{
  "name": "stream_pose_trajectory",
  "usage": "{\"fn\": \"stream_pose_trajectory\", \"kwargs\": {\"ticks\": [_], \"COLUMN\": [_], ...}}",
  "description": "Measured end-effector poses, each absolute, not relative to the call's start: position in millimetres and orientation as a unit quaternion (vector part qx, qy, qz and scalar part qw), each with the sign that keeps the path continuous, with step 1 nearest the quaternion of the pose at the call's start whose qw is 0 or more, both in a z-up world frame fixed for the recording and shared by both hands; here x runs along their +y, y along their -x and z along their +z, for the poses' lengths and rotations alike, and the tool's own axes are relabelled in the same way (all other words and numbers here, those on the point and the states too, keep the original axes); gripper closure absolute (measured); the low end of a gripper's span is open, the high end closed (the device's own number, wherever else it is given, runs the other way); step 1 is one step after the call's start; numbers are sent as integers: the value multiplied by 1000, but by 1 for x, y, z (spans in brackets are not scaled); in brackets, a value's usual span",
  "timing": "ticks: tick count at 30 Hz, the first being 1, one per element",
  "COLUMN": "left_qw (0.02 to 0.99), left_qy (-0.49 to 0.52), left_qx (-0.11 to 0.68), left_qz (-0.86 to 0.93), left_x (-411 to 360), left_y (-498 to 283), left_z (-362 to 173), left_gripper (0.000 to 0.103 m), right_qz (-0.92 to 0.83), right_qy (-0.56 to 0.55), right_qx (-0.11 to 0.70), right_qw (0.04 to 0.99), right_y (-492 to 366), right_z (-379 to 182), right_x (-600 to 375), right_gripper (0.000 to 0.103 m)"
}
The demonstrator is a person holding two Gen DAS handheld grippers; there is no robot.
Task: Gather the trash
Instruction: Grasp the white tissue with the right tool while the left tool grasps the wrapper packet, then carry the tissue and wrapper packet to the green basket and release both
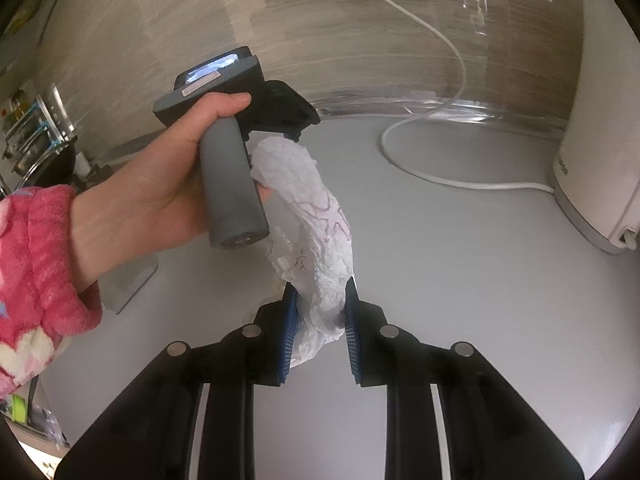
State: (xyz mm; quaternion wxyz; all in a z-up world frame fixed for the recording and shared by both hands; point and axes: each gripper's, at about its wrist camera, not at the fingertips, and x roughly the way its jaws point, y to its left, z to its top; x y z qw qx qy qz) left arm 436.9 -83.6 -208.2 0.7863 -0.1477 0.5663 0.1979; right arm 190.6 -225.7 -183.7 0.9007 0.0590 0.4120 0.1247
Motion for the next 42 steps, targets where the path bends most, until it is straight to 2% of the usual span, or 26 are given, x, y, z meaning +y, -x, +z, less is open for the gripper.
{"fn": "stream_pose_trajectory", "kwargs": {"ticks": [1, 3, 5, 6, 7, 8, 11, 13, 17, 24, 34, 42], "left_qw": [788, 798, 808, 809, 809, 810, 815, 818, 823, 845, 871, 877], "left_qy": [145, 135, 118, 113, 114, 114, 103, 94, 87, 69, 51, 31], "left_qx": [565, 559, 554, 556, 558, 557, 556, 555, 555, 530, 488, 479], "left_qz": [195, 184, 161, 154, 147, 145, 128, 119, 88, 41, 2, -7], "left_x": [-85, -90, -99, -101, -102, -102, -102, -103, -100, -68, -4, 59], "left_y": [-437, -437, -435, -435, -434, -432, -427, -420, -406, -347, -210, -92], "left_z": [-208, -206, -200, -198, -197, -196, -195, -192, -184, -153, -86, -75], "left_gripper": [14, 28, 59, 64, 76, 81, 87, 96, 99, 100, 100, 100], "right_qz": [122, 119, 115, 114, 113, 112, 112, 112, 111, 114, 136, 187], "right_qy": [-60, -63, -66, -67, -68, -69, -69, -67, -65, -60, -43, -31], "right_qx": [412, 411, 409, 409, 408, 408, 408, 408, 406, 401, 408, 431], "right_qw": [901, 902, 903, 903, 903, 903, 904, 904, 905, 907, 902, 882], "right_y": [-190, -190, -189, -188, -188, -187, -184, -183, -180, -170, -112, -38], "right_z": [-183, -182, -181, -181, -181, -181, -180, -180, -177, -168, -150, -137], "right_x": [-226, -228, -229, -229, -230, -229, -228, -226, -223, -217, -172, -114], "right_gripper": [80, 80, 80, 80, 80, 80, 80, 80, 80, 80, 80, 80]}}
